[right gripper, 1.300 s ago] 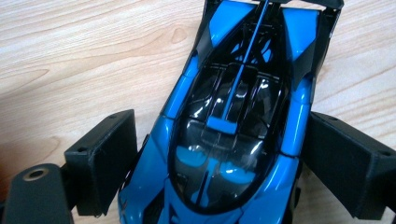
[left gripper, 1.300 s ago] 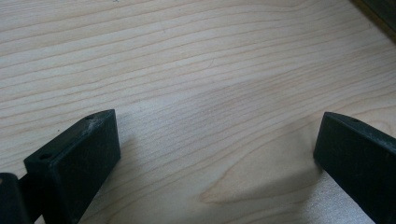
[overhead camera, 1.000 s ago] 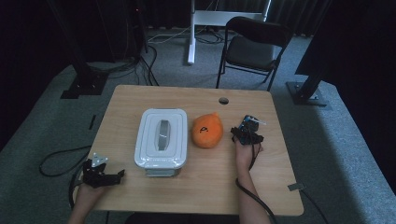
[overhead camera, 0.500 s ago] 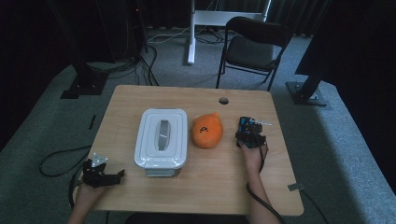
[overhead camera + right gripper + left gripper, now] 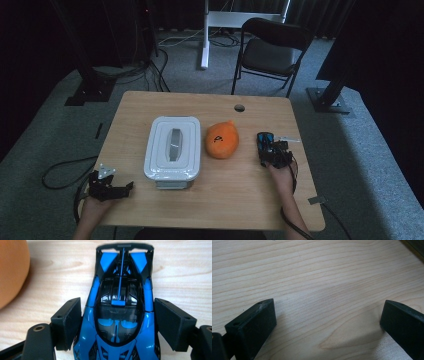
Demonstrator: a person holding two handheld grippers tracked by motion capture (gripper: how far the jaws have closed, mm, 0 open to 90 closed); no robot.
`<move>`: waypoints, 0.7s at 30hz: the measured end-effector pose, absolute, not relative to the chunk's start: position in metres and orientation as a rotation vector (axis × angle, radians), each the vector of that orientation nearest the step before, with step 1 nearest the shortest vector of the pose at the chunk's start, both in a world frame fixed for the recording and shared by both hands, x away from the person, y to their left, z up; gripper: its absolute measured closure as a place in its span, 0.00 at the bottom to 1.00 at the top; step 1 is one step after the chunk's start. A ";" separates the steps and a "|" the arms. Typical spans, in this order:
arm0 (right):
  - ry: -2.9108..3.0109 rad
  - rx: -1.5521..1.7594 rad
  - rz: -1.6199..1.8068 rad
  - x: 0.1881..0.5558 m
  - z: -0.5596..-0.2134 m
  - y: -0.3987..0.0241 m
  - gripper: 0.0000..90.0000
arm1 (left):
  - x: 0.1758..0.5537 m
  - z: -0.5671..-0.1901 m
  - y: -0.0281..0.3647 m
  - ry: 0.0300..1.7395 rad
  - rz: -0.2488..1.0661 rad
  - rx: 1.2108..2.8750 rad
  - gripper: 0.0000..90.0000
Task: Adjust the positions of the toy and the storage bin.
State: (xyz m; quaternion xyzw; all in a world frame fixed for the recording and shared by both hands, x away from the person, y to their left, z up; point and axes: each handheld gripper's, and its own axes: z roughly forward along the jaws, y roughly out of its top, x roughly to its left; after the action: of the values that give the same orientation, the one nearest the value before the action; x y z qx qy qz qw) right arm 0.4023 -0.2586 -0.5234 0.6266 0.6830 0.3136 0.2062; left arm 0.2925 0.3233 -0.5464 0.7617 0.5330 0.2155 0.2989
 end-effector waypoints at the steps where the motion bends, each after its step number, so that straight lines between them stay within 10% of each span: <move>1: 1.909 1.741 0.871 0.401 -0.526 -0.259 0.27 | 0.293 -0.546 0.323 1.416 0.573 2.023 0.01; 21: 1.863 1.784 0.789 0.416 -0.532 -0.248 0.15 | 0.293 -0.546 0.323 1.416 0.573 2.023 0.01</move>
State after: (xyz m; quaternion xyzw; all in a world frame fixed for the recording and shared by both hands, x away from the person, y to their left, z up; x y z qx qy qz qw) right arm 0.4158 -0.2478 -0.5315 0.6452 0.6737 0.2852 0.2202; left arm 0.2925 0.3233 -0.5464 0.7616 0.5330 0.2156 0.2988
